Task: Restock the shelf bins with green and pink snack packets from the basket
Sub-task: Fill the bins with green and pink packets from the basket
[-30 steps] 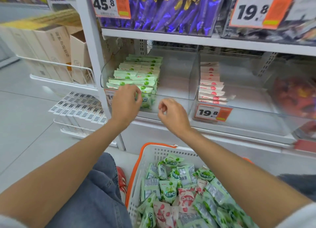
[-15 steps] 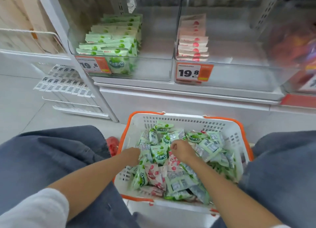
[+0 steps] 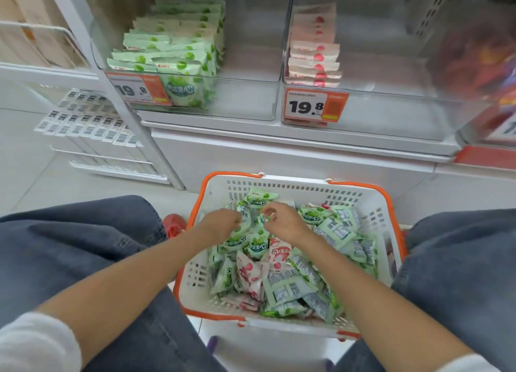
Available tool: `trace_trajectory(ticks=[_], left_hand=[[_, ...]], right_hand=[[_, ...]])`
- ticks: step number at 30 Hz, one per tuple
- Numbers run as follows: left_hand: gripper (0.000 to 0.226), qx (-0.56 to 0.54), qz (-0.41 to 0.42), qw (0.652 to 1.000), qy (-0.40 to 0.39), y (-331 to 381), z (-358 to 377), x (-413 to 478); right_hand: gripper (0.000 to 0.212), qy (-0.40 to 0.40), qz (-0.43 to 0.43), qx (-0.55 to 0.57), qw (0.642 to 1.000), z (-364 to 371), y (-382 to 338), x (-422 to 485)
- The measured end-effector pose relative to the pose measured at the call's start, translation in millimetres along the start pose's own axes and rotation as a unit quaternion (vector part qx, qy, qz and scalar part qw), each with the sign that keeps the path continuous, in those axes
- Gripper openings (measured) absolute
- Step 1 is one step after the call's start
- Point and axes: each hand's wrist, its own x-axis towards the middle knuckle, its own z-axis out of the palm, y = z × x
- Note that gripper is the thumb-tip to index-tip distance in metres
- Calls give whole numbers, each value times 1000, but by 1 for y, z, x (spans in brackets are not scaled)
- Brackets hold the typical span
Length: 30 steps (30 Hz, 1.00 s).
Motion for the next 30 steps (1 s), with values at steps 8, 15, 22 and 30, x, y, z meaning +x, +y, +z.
trace_trajectory(ticks=[8,15,22,30], left_hand=[[7,-390,61,875,280,6,-109,-32],[54,-532,-56,770,347,15,-140,-45],[48,-359,8,783,508,-5,-207,-60],[35,-368,42,766,526,-67,-293,-57]], right_hand=[[40,31,-58,65,996,-57,-85,12],[31,26,-72,326,942,-87,-160,11],[24,48,-126,265,955,-117,-235,21],[36,254,-216,-3,943,-140,-304,83]])
